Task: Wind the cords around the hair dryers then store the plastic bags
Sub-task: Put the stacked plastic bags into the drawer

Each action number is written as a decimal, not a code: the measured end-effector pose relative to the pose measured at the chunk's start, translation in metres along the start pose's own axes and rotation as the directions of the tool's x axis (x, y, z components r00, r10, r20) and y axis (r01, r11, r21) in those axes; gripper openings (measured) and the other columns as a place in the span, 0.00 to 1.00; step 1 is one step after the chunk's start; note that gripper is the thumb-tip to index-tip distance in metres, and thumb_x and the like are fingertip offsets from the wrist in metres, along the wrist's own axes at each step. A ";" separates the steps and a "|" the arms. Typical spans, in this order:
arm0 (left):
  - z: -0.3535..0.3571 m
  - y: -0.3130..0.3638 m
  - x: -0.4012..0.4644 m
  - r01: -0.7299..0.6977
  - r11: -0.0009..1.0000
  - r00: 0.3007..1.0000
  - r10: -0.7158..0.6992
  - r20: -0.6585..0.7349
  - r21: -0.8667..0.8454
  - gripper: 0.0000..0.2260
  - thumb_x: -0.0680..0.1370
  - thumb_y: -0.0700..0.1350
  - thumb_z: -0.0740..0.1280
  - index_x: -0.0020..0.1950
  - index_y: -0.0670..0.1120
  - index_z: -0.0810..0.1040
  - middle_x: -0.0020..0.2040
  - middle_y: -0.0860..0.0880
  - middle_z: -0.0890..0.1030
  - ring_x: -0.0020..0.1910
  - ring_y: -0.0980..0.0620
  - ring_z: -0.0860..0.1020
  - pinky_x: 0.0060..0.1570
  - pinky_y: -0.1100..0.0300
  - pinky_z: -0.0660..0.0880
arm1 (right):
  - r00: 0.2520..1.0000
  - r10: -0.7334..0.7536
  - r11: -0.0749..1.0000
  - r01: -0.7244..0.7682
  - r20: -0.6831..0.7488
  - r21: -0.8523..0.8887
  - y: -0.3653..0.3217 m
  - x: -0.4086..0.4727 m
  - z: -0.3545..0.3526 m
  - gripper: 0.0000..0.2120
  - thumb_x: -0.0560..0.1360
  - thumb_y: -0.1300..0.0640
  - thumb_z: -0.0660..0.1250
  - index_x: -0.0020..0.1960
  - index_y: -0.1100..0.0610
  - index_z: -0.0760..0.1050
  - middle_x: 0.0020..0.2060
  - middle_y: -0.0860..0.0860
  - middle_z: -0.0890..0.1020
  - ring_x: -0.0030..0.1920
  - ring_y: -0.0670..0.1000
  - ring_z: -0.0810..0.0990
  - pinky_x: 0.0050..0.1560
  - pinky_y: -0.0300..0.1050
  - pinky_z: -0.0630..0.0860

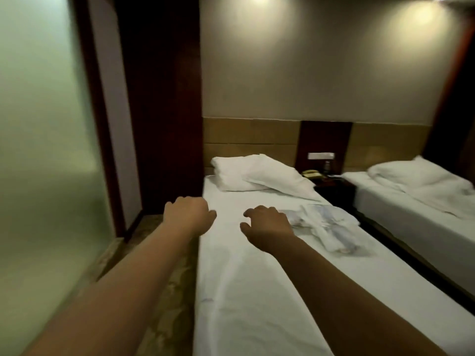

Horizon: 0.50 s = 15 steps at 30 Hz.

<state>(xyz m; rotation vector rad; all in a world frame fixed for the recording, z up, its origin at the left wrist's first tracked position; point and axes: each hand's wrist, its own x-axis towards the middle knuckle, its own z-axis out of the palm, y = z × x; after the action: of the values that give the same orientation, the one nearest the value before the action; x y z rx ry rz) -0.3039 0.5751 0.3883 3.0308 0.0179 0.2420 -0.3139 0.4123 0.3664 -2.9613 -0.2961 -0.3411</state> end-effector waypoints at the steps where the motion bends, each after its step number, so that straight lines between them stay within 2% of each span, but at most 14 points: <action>1: 0.004 0.025 0.021 -0.045 0.999 0.999 0.045 -0.024 0.007 0.15 0.80 0.55 0.55 0.50 0.48 0.77 0.51 0.47 0.79 0.51 0.47 0.75 0.58 0.49 0.71 | 0.999 0.041 0.999 -0.041 0.003 -0.010 0.027 0.003 0.007 0.19 0.79 0.48 0.55 0.67 0.53 0.69 0.63 0.54 0.74 0.63 0.58 0.70 0.60 0.49 0.66; 4: 0.019 0.082 0.070 -0.146 0.989 0.985 0.149 -0.087 0.035 0.15 0.80 0.53 0.55 0.53 0.48 0.77 0.55 0.46 0.79 0.54 0.46 0.75 0.55 0.52 0.70 | 0.989 0.146 0.988 -0.145 0.009 -0.060 0.084 0.014 0.022 0.19 0.79 0.49 0.56 0.68 0.54 0.68 0.61 0.55 0.76 0.62 0.58 0.71 0.60 0.49 0.66; 6: 0.032 0.116 0.094 -0.216 0.976 0.973 0.218 -0.081 0.035 0.16 0.80 0.53 0.55 0.59 0.49 0.77 0.59 0.47 0.78 0.58 0.45 0.74 0.56 0.52 0.69 | 0.978 0.204 0.978 -0.201 0.037 -0.060 0.116 0.028 0.026 0.19 0.79 0.49 0.56 0.68 0.54 0.66 0.61 0.55 0.76 0.63 0.59 0.71 0.61 0.50 0.66; 11: 0.081 0.175 0.163 -0.336 0.941 0.942 0.336 0.028 0.035 0.17 0.80 0.54 0.56 0.64 0.49 0.74 0.62 0.48 0.77 0.61 0.46 0.72 0.60 0.52 0.67 | 0.963 0.267 0.958 -0.260 0.044 -0.117 0.172 0.092 0.030 0.20 0.80 0.49 0.54 0.70 0.52 0.65 0.64 0.54 0.75 0.64 0.57 0.70 0.63 0.52 0.64; 15: 0.110 0.209 0.217 -0.402 0.913 0.911 0.390 0.136 0.072 0.16 0.80 0.53 0.56 0.62 0.49 0.74 0.62 0.49 0.76 0.62 0.47 0.71 0.59 0.55 0.65 | 0.946 0.323 0.938 -0.317 0.023 -0.138 0.212 0.150 0.033 0.20 0.80 0.48 0.55 0.69 0.53 0.67 0.65 0.54 0.73 0.65 0.56 0.69 0.62 0.51 0.65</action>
<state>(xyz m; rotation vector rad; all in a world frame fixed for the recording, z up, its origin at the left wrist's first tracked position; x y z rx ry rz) -0.0715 0.3600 0.3356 3.1096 -0.6199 0.0908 -0.1195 0.2391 0.3451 -3.0782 0.2144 -0.2611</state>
